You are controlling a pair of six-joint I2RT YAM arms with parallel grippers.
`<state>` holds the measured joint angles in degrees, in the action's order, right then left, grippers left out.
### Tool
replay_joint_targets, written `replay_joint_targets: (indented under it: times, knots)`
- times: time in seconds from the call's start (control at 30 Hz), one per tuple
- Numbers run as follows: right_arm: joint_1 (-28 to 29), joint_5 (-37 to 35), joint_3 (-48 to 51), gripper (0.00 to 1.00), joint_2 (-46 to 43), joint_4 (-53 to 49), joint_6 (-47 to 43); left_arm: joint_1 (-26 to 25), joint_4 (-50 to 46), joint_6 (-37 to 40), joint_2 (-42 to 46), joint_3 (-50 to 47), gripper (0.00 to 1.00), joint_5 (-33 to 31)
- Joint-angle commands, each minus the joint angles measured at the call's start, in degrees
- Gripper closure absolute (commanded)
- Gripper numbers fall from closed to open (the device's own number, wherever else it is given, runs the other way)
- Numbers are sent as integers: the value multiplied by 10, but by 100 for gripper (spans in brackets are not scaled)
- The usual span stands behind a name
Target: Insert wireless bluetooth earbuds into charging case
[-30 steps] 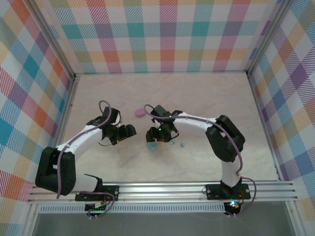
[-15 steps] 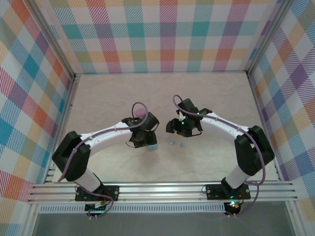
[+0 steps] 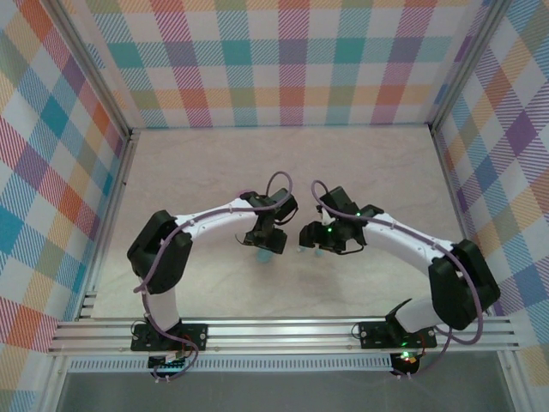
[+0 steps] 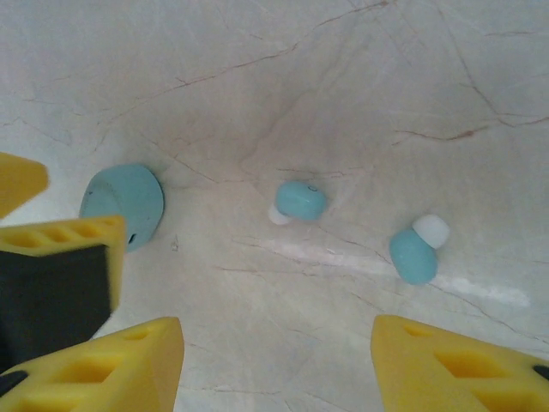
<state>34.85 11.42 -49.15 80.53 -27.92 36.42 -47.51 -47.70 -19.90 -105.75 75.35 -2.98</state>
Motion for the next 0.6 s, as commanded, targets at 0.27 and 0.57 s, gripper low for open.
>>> replay_joint_targets:
  times: [0.27,0.57]
  knots:
    - [0,-28,35,40,-65,4,-9,25,26,14,-18,-62,54,75]
    - [0,52,101,38,-153,159,-51,73,102,40,77,-119,67,209]
